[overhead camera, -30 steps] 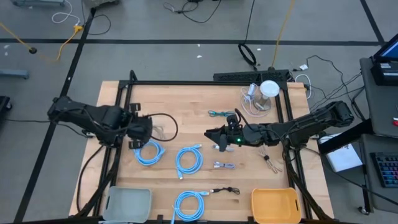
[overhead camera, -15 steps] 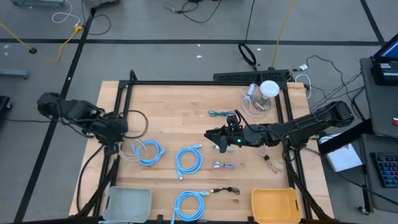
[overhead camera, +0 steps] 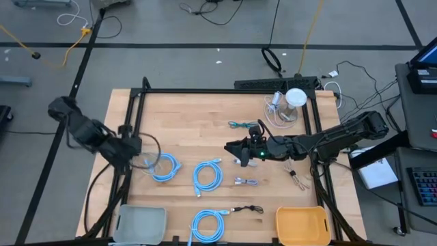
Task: Pick & Place USB Port
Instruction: Put the brown HDMI cable into the gray bin
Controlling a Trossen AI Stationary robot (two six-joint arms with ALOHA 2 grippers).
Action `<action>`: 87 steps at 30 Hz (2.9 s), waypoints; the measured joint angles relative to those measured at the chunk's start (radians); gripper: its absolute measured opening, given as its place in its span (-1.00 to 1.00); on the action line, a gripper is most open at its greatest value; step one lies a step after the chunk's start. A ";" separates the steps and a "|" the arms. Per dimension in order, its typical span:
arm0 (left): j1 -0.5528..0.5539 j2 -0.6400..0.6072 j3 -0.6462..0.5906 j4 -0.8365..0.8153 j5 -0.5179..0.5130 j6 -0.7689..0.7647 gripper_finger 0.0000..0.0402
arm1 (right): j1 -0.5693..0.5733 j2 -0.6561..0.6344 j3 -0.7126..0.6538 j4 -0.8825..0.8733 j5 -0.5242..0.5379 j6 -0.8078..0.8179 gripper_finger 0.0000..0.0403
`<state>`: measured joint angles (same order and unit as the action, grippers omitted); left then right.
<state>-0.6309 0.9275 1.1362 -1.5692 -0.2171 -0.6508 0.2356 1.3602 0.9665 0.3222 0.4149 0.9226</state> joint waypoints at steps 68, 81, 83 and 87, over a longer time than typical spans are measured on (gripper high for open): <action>-0.491 0.796 0.399 0.154 0.262 -0.467 -0.94 | -0.013 0.000 0.000 -0.005 0.000 -0.027 -0.35; -0.471 0.798 0.400 0.135 0.255 -0.472 -0.94 | -0.013 0.000 0.000 -0.005 -0.001 -0.027 -0.35; -0.463 0.798 0.399 0.134 0.251 -0.455 -0.94 | -0.013 0.000 0.000 -0.005 -0.001 -0.027 -0.35; -0.451 0.798 0.399 0.135 0.251 -0.429 -0.89 | -0.013 0.000 0.000 -0.005 -0.001 -0.027 -0.35</action>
<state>-1.0819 1.7252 1.5356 -1.4345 0.0338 -1.0797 0.2222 1.3598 0.9665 0.3168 0.4141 0.8955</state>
